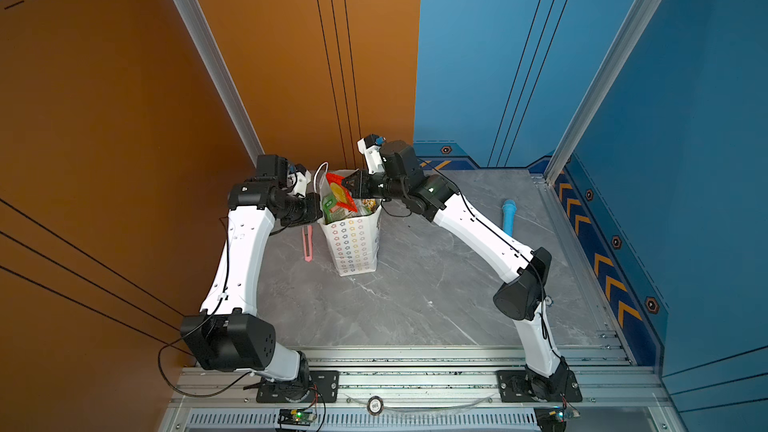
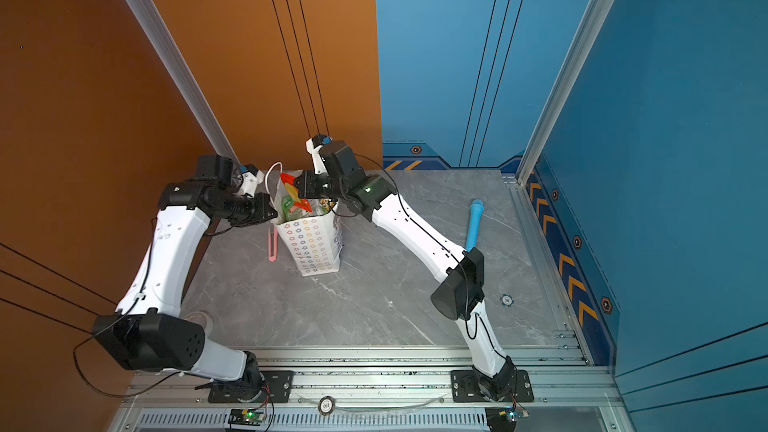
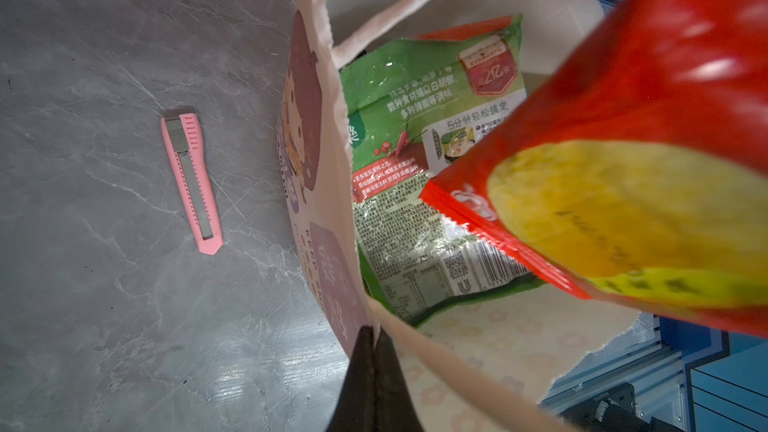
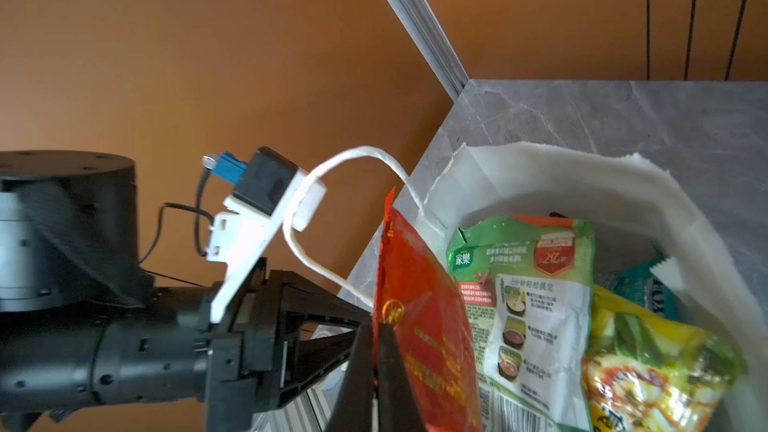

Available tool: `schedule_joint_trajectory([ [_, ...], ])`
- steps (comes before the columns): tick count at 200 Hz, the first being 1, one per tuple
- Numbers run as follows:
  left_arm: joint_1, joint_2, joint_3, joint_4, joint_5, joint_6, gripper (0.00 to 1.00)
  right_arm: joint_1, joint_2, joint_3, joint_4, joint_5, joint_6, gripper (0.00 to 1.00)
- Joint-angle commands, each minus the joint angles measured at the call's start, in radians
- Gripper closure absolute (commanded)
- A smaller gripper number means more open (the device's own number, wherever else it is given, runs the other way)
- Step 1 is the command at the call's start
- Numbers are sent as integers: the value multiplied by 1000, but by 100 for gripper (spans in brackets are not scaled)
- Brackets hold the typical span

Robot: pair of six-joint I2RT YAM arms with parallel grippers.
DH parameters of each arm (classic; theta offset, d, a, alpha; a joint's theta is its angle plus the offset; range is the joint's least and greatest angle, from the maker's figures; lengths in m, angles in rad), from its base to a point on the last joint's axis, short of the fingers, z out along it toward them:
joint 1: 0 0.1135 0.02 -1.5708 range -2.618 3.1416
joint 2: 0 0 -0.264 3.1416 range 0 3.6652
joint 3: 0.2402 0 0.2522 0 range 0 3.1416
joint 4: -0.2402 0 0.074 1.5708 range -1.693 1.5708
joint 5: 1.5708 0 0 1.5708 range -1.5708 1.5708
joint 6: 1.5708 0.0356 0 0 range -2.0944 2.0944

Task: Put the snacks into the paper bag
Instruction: 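Lower the red packet into the bag and open the right gripper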

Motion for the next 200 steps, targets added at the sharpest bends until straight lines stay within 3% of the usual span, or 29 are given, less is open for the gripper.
schedule_joint_trajectory([
  [1, 1, -31, 5, 29, 31, -7, 100, 3, 12, 35, -5, -58, 42, 100],
  [106, 1, -29, 4, 30, 29, -11, 100, -37, 114, 26, 3, -55, 120, 100],
  [130, 1, -28, 3, 30, 30, -10, 100, -51, 124, 27, 3, -52, 131, 87],
  [163, 1, -28, 3, 30, 27, -10, 100, -62, 73, 26, 11, -46, 103, 58],
  [200, 1, -22, 7, 29, 29, -11, 100, -65, -44, 13, 13, -32, 29, 41],
])
